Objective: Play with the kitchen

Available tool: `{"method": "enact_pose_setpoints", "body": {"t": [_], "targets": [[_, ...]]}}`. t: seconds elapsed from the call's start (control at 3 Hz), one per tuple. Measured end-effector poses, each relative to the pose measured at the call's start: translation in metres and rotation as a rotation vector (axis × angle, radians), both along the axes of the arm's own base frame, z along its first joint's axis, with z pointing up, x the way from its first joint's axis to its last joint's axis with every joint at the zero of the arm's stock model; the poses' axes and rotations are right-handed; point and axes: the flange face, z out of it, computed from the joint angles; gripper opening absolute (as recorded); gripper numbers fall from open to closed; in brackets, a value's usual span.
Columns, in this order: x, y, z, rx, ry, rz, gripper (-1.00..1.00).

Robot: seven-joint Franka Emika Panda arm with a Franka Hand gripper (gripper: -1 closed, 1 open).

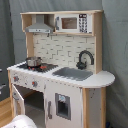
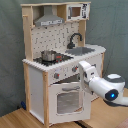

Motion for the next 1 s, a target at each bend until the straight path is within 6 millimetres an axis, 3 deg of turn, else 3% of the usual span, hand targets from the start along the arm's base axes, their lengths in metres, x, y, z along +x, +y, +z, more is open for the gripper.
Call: {"method": "enact_pose_setpoints", "body": {"t": [1.0], "targets": [[-0.011,-0.011,0.068,-0.198,0.034,-0.015,1.0]]}}
